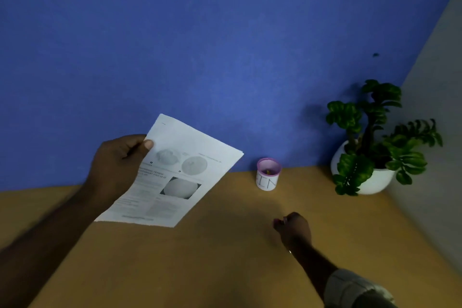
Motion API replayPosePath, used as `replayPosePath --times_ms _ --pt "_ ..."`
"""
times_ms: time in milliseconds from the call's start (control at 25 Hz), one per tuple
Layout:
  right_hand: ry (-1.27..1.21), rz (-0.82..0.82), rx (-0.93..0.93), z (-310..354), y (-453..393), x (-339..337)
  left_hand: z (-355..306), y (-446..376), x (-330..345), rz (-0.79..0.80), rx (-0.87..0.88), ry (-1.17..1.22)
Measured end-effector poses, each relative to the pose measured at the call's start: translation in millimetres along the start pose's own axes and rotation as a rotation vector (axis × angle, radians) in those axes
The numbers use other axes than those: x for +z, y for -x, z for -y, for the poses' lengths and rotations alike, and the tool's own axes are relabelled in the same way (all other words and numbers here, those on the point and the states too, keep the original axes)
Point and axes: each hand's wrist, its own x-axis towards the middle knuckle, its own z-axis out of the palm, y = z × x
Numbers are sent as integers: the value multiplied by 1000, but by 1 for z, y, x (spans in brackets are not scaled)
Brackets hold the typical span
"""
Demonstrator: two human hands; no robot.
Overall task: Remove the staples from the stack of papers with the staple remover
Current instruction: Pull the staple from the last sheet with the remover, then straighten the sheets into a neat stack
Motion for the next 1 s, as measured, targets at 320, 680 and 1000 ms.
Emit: replayPosePath --times_ms 320,680,1000 --pt "208 60 15 -41 6 11 11 20 19 -48 -136 204" --pt "0 51 -207 25 18 -3 16 22 33 -44 -235 471" --pt "-757 723 -649 129 58 -44 18 7 37 -20 -294 617"
